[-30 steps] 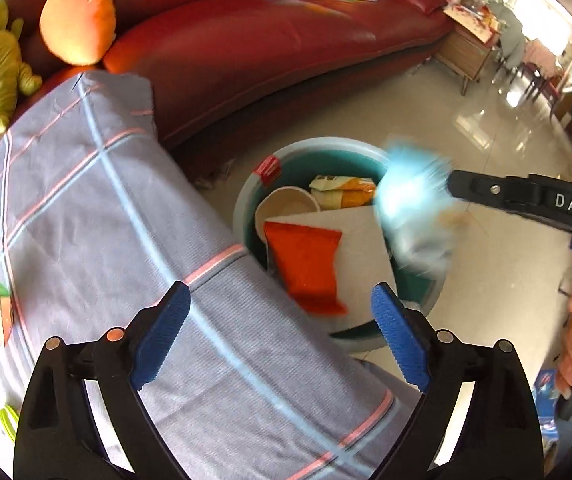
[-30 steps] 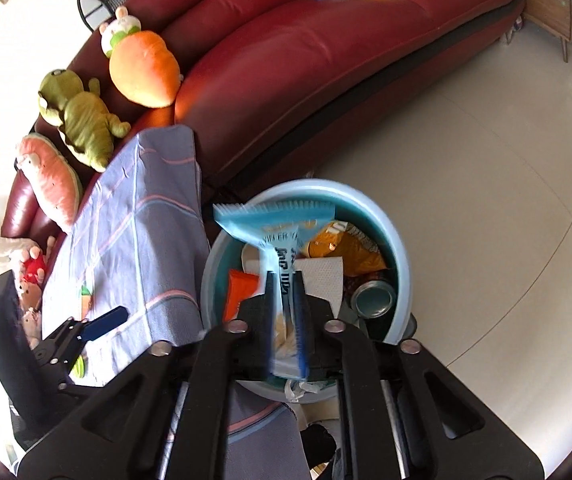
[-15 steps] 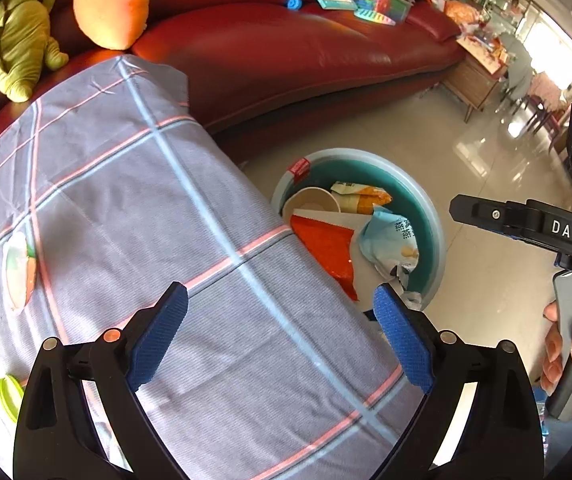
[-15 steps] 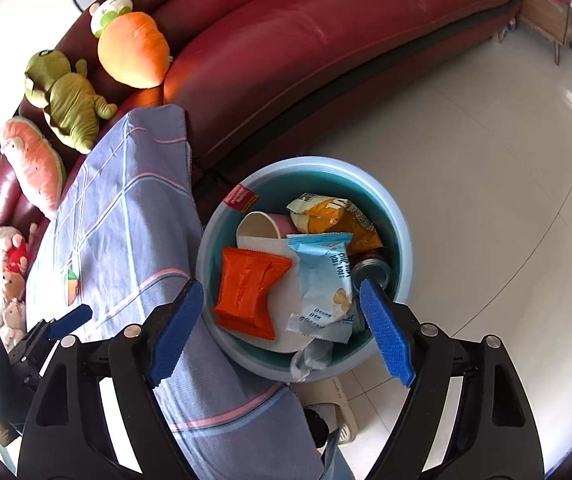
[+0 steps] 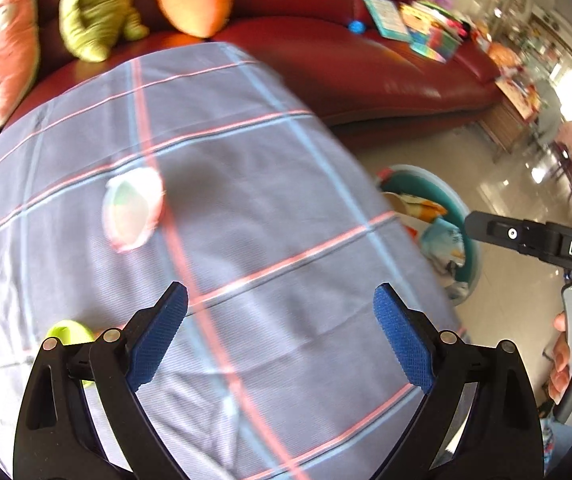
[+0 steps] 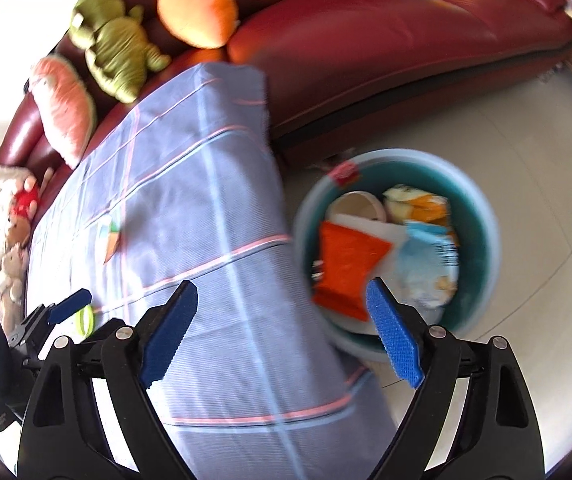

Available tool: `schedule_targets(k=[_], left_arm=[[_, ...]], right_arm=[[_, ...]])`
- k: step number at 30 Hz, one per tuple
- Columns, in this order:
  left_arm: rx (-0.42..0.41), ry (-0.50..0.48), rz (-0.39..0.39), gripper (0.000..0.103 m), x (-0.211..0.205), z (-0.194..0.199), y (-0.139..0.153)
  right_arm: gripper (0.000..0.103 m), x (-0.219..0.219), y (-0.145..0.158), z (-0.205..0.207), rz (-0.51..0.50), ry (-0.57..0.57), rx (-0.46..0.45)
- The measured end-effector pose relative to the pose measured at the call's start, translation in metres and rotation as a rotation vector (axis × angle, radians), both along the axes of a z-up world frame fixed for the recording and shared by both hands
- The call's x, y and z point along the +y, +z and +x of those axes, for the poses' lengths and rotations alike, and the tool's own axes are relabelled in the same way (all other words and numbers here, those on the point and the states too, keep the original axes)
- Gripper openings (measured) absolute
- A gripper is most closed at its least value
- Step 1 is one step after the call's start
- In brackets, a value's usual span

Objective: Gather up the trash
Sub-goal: 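Move both tools back over the table toward the green lid and clear lid, then grasp the green lid with the left tool while the right tool grasps the clear plastic lid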

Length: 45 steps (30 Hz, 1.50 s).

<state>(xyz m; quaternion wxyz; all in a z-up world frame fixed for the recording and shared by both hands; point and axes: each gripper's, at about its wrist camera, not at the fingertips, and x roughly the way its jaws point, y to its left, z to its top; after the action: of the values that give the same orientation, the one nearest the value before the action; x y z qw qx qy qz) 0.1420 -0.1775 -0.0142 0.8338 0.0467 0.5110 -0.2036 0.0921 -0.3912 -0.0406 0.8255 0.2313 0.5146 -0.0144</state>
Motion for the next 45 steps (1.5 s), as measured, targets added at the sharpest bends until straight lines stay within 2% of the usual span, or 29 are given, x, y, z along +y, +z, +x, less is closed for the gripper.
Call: schedule_targets(k=[7, 14, 21, 27, 28, 30, 31, 32, 33, 40, 45], left_arm=[[0.014, 0.108, 0.023, 0.094, 0.080, 0.000, -0.006], [0.030, 0.183, 0.045, 0.094, 0.144, -0.007, -0.025], [0.037, 0.189, 0.063, 0.094, 0.164, -0.007, -0.043], [0.035, 0.188, 0.088, 0.094, 0.159, -0.003, -0.050], [0.029, 0.188, 0.092, 0.093, 0.159, -0.001, -0.052], [0.005, 0.192, 0.112, 0.083, 0.157, -0.001, -0.051], [-0.007, 0.189, 0.121, 0.074, 0.155, -0.001, -0.050], [-0.017, 0.185, 0.125, 0.059, 0.154, -0.001, -0.049], [-0.025, 0.185, 0.131, 0.056, 0.155, 0.000, -0.047], [-0.018, 0.210, 0.054, 0.056, 0.170, 0.013, -0.038], [-0.019, 0.254, 0.000, 0.056, 0.190, 0.029, -0.028]], right_arm=[[0.082, 0.063, 0.002, 0.018, -0.011, 0.115, 0.022], [0.082, 0.113, 0.000, 0.026, -0.035, 0.201, 0.051], [0.082, 0.141, -0.005, 0.027, -0.042, 0.236, 0.075], [0.082, 0.153, -0.008, 0.032, -0.050, 0.244, 0.093], [0.082, 0.155, -0.008, 0.034, -0.052, 0.246, 0.095], [0.082, 0.159, -0.009, 0.038, -0.054, 0.251, 0.096], [0.082, 0.160, -0.009, 0.039, -0.055, 0.252, 0.096], [0.082, 0.162, -0.009, 0.042, -0.057, 0.253, 0.095], [0.082, 0.163, -0.009, 0.044, -0.057, 0.255, 0.095], [0.082, 0.185, -0.012, 0.064, -0.070, 0.294, 0.101], [0.082, 0.206, -0.011, 0.094, -0.074, 0.325, 0.080]])
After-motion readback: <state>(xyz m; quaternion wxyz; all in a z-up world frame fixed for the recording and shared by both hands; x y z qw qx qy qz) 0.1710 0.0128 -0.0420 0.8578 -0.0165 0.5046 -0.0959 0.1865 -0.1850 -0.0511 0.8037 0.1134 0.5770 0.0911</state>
